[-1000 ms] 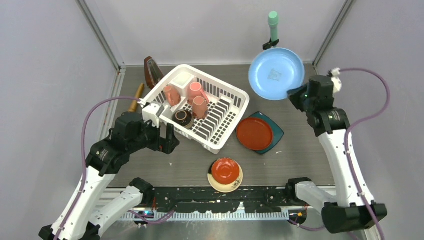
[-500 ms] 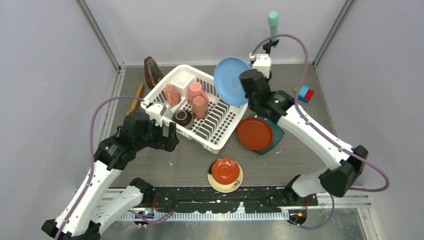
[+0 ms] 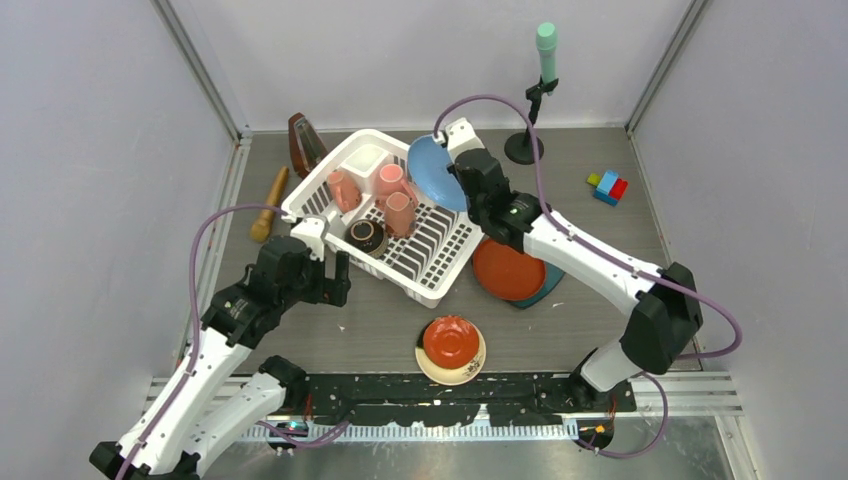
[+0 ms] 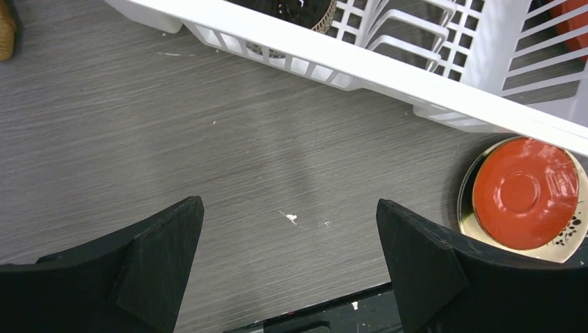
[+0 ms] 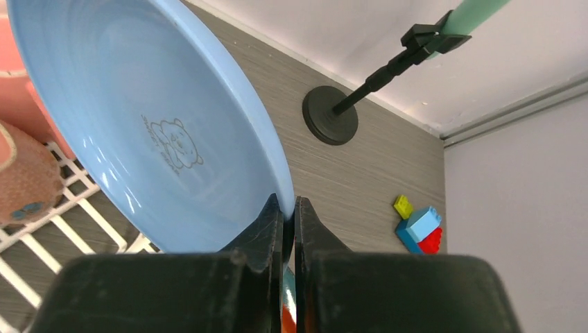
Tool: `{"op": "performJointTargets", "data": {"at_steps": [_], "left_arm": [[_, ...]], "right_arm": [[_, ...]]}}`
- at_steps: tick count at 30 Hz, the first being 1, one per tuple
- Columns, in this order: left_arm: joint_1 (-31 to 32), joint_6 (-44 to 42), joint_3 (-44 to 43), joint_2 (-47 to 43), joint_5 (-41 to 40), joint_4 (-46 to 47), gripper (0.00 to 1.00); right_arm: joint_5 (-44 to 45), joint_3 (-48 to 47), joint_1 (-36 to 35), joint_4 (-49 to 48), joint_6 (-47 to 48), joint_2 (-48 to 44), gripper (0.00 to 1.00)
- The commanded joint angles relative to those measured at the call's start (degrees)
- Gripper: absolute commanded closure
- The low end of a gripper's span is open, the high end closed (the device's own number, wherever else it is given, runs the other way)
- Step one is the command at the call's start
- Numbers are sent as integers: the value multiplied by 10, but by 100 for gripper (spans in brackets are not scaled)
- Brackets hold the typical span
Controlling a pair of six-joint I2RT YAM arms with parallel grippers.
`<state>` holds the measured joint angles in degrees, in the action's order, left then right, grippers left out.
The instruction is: Load the mixed dishes into the dish rack
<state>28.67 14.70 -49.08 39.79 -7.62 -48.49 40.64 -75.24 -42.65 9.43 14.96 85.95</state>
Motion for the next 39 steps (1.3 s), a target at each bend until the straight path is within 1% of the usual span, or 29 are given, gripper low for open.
{"op": "performJointTargets", "data": {"at_steps": [1, 5, 9, 13, 15, 17, 18, 20, 26, 31, 34, 36, 37, 39], "left_arm": [[2, 4, 3, -11, -16, 38, 0], [2, -8, 21, -20, 16, 74, 0], [2, -12, 24, -21, 45, 81, 0], [2, -12, 27, -21, 58, 86, 0], [2, -12, 29, -19, 62, 88, 0], [2, -11, 32, -16, 72, 92, 0], [2, -11, 32, -15, 73, 92, 0], [2, -11, 30, -14, 74, 91, 0], [2, -11, 34, -17, 67, 93, 0], [2, -11, 33, -16, 69, 90, 0], [2, -12, 34, -19, 67, 90, 0], [2, -12, 35, -20, 63, 90, 0], [2, -12, 36, -19, 61, 90, 0], [2, -12, 34, -14, 60, 88, 0]], "right_arm": [[15, -24, -2, -66, 93, 31, 100], [53, -9, -6, -114, 120, 59, 100], [90, 2, -9, -166, 149, 77, 100], [103, 16, -16, -208, 179, 95, 100], [130, 29, -24, -247, 211, 110, 100], [164, 47, -37, -313, 266, 130, 100], [178, 51, -40, -346, 277, 136, 100], [192, 56, -45, -359, 288, 154, 100], [201, 54, -59, -315, 264, 158, 100], [210, 28, -66, -205, 238, 161, 100], [212, 12, -67, -155, 217, 151, 100], [212, 12, -67, -129, 212, 142, 96], [215, 13, -67, -121, 211, 136, 89], [217, 14, -67, -105, 208, 130, 80]]}}
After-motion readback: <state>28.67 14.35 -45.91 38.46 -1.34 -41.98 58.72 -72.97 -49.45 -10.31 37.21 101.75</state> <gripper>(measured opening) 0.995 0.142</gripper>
